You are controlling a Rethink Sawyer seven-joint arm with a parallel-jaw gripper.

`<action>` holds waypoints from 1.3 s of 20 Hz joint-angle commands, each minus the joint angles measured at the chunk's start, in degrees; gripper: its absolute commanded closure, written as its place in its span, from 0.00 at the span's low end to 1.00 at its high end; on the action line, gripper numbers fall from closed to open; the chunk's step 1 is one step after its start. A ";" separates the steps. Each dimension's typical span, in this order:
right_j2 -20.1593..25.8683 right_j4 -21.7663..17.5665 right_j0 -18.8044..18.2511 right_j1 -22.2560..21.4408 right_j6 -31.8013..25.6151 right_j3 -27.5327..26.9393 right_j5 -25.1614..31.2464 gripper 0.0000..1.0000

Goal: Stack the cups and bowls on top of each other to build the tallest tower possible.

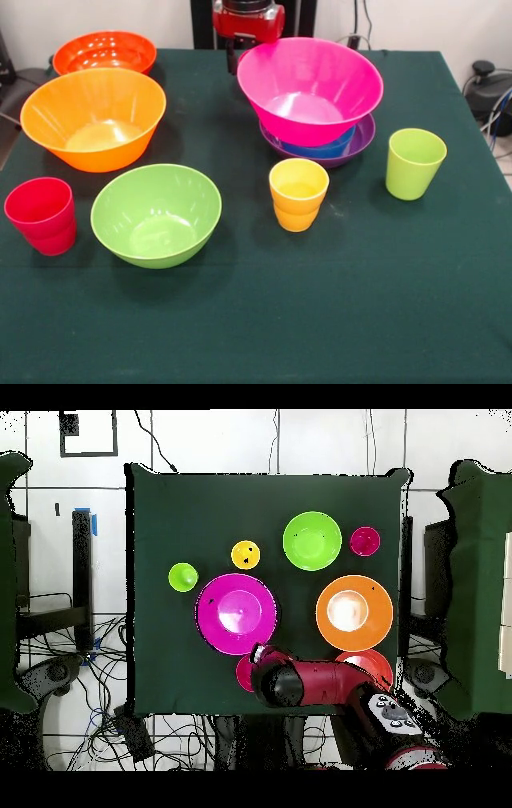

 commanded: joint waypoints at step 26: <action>-1.06 7.77 8.67 2.38 10.80 1.02 -6.87 0.00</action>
